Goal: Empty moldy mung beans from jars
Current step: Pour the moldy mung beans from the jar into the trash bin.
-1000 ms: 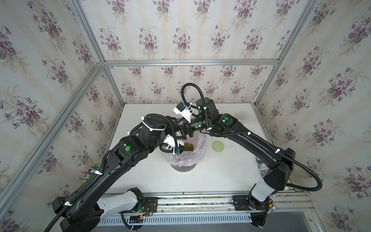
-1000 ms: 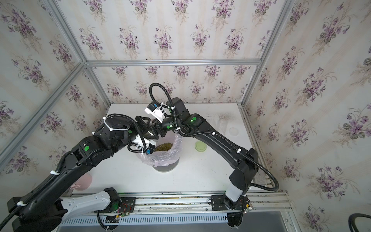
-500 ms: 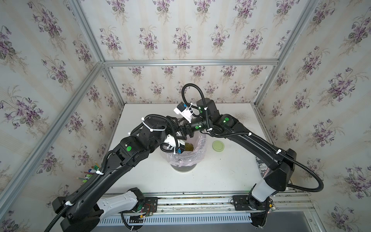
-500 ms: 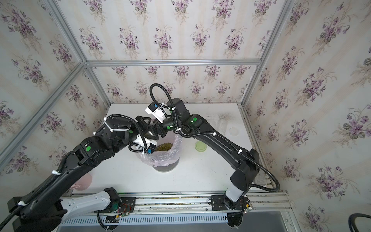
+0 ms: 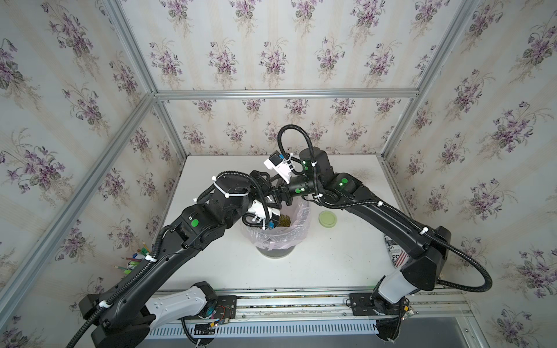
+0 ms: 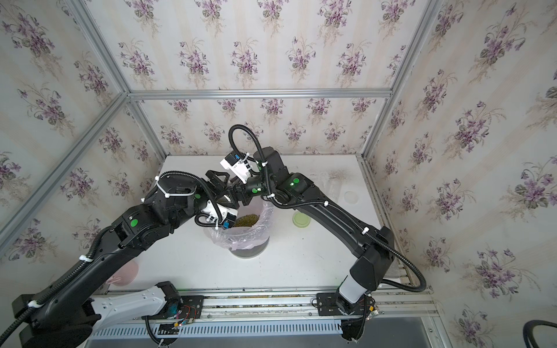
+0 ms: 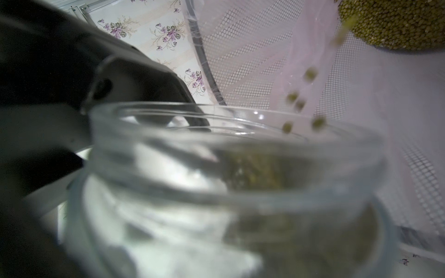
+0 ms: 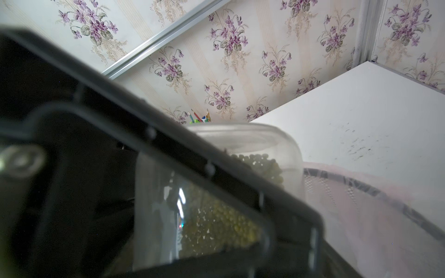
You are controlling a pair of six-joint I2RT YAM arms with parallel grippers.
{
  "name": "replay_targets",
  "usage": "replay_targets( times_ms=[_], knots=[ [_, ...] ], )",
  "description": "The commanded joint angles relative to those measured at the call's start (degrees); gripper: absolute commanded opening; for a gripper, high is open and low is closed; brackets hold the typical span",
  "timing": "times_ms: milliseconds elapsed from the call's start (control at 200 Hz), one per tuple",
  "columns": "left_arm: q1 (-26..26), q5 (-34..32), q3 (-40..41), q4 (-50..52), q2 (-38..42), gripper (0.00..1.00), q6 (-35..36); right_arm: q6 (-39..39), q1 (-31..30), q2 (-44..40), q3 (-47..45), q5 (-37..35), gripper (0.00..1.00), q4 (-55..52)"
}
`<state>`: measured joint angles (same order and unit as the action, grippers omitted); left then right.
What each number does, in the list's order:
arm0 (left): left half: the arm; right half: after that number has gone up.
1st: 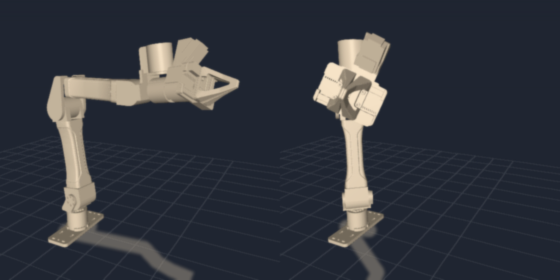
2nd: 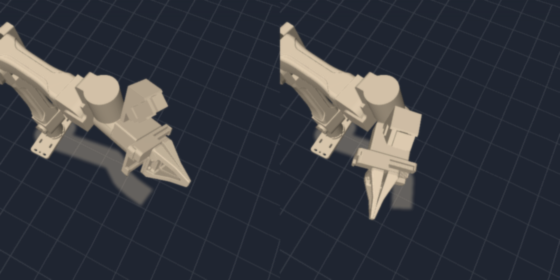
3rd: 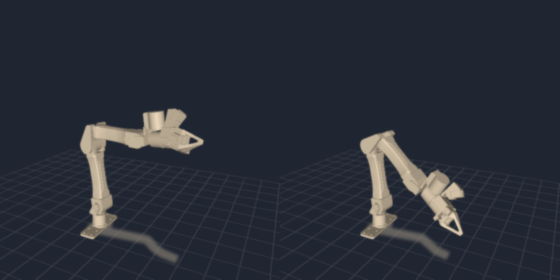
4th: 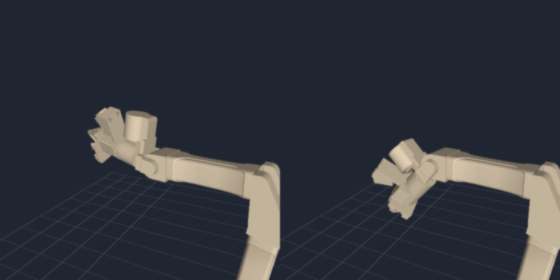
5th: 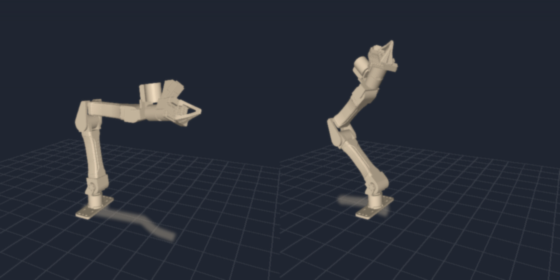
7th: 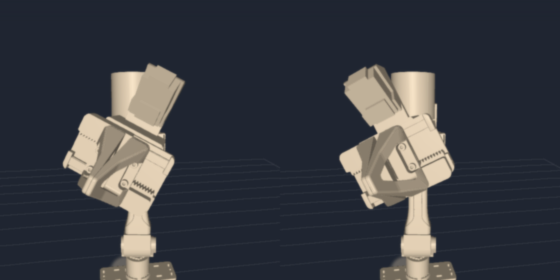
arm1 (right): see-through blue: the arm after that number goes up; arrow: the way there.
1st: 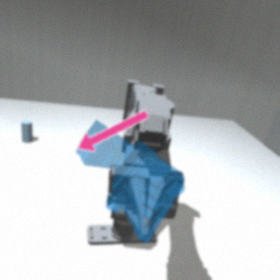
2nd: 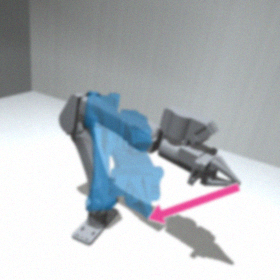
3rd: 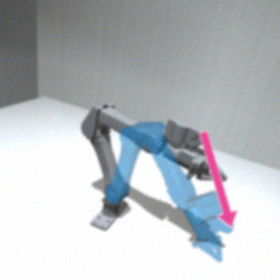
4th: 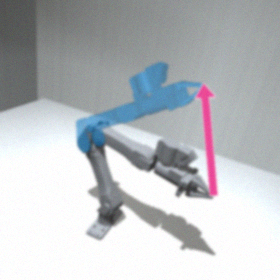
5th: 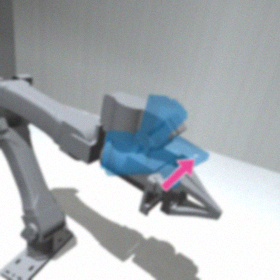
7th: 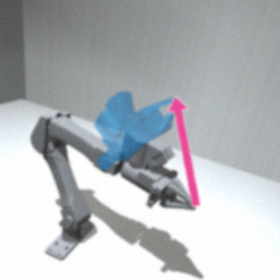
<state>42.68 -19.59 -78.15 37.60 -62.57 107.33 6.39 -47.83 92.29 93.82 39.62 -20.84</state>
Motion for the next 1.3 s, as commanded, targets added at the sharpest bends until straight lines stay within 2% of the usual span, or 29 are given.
replay_targets(
  times_ms=[0,330,689,944,1294],
  knots=[
    [-0.12,-2.91,-0.38,-10.45,0.24,1.00,-1.51,-1.68,-0.49,-0.66,-0.01,1.64,0.23,1.12],
    [-0.05,-6.04,2.15,-10.45,3.17,1.00,-5.00,-0.61,-0.42,-2.68,-3.29,-5.91,0.22,4.34],
    [-0.05,-5.97,4.15,-10.37,7.48,1.00,-12.27,-0.19,-0.47,-2.34,-4.69,-8.11,0.22,5.28],
    [-0.27,-6.54,4.32,-10.44,6.81,1.00,-12.22,0.20,-0.24,-2.25,-5.21,-3.56,0.19,6.03],
    [-0.36,-5.38,-0.19,-10.56,4.03,1.00,-18.16,2.40,0.87,-4.37,-7.28,0.43,0.18,9.86]
  ],
)
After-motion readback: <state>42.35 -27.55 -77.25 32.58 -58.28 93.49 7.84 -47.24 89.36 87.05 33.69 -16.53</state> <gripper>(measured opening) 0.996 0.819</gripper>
